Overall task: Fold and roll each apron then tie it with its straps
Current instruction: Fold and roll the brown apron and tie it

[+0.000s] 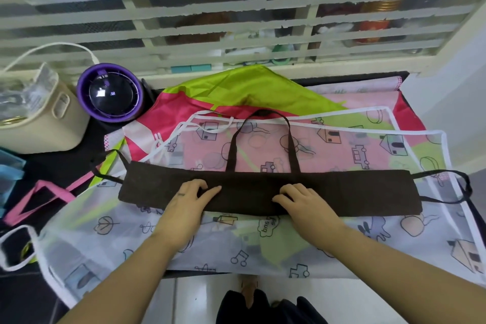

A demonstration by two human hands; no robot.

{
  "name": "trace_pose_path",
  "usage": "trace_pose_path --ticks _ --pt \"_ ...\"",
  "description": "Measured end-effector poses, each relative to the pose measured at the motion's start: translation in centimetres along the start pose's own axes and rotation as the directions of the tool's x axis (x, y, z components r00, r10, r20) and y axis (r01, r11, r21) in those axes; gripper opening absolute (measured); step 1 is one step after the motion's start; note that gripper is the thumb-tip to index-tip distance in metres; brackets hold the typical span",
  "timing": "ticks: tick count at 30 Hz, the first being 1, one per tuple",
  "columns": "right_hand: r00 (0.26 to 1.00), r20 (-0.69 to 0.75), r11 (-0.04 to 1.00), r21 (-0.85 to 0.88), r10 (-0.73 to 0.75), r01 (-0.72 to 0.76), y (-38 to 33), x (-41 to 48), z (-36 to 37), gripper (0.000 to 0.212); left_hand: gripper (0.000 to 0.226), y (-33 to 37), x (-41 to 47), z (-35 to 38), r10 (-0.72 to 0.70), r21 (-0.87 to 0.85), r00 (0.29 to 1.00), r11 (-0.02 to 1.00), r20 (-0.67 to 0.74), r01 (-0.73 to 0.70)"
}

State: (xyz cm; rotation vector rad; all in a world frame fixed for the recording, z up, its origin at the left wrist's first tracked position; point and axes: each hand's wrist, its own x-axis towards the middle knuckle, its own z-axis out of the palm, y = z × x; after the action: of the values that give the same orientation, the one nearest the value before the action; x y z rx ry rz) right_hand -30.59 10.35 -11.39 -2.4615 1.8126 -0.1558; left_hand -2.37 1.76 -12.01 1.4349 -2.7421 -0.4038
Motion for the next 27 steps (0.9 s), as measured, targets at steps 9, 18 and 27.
trace_pose_path --ticks 9,18,27 --pt "0.994 -0.087 0.998 -0.023 0.064 -0.066 -0.5 0.6 0.6 0.057 0.054 -2.2 0.6 -2.5 -0.162 -0.166 0.986 0.972 0.028 0.165" --pt "0.984 -0.098 0.989 0.021 0.150 -0.149 -0.1 0.4 -0.1 0.048 0.046 -1.9 0.5 -4.1 -0.044 -0.197 0.994 0.978 0.105 0.064" --pt "0.870 0.416 0.958 -0.014 0.265 -0.285 3.3 0.7 -4.6 0.028 0.035 -0.9 -0.6 -3.2 0.024 -0.104 0.992 0.994 0.126 -0.011"
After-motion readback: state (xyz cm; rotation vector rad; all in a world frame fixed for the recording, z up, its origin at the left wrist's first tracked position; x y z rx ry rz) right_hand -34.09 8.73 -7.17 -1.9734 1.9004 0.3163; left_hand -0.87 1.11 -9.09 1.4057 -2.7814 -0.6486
